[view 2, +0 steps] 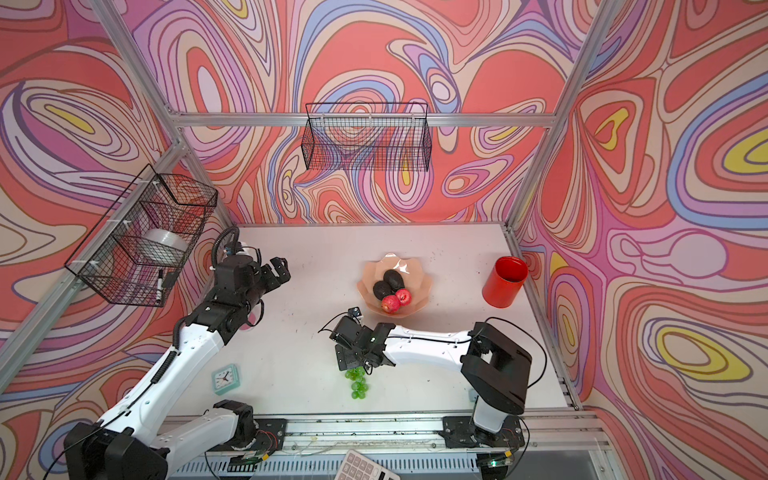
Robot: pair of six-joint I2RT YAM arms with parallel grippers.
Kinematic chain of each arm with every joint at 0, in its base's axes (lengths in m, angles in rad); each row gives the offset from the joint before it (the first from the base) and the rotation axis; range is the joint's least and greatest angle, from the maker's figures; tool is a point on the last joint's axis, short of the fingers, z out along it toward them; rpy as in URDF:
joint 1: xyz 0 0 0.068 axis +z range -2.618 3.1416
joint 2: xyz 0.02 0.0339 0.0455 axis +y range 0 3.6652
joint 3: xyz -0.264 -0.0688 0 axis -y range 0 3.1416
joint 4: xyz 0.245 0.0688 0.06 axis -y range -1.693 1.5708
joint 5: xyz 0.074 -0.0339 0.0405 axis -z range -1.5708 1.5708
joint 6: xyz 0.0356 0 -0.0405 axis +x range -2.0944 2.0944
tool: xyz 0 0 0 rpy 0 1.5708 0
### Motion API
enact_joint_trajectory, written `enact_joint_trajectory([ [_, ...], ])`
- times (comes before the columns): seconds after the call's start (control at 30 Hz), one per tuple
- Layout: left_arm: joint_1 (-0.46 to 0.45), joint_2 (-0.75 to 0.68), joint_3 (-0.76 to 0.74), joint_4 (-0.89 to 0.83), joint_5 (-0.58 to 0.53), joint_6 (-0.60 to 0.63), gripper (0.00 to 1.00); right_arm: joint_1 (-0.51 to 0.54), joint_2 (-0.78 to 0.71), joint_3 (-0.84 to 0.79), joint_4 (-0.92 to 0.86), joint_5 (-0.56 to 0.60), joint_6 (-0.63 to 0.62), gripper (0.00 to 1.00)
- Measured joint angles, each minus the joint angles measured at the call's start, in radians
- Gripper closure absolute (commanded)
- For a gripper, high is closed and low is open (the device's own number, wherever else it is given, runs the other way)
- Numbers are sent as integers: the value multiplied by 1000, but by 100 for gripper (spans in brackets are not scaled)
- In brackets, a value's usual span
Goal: Place and organize the fake fruits in the fruit bowl
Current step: 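Grasp the green grape bunch with the right gripper while the left arm withdraws, then lift the grapes into the bowl and release them with the right gripper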
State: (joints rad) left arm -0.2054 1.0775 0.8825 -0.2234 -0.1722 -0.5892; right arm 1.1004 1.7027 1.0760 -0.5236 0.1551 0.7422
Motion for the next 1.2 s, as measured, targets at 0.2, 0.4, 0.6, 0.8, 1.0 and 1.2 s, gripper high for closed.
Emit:
enact_joint_trajectory([
  [0.2,14,-8,-18,-14,8,0,0,0,55,14,9,-19,5,7],
  [0.4,23,-11,-21,-16,15,0,0,0,110,27,21,-25,10,26],
  [0.6,31,-11,-21,-16,16,1,0,0,121,32,24,-25,11,44],
  [0.8,36,-13,-21,-18,18,1,0,-1,69,32,6,6,-2,51],
  [1.0,43,-19,-21,-20,19,2,0,-49,-102,57,-45,38,-42,54],
  [1.2,44,-35,-21,-20,19,2,0,-198,-235,121,-100,62,-124,54],
])
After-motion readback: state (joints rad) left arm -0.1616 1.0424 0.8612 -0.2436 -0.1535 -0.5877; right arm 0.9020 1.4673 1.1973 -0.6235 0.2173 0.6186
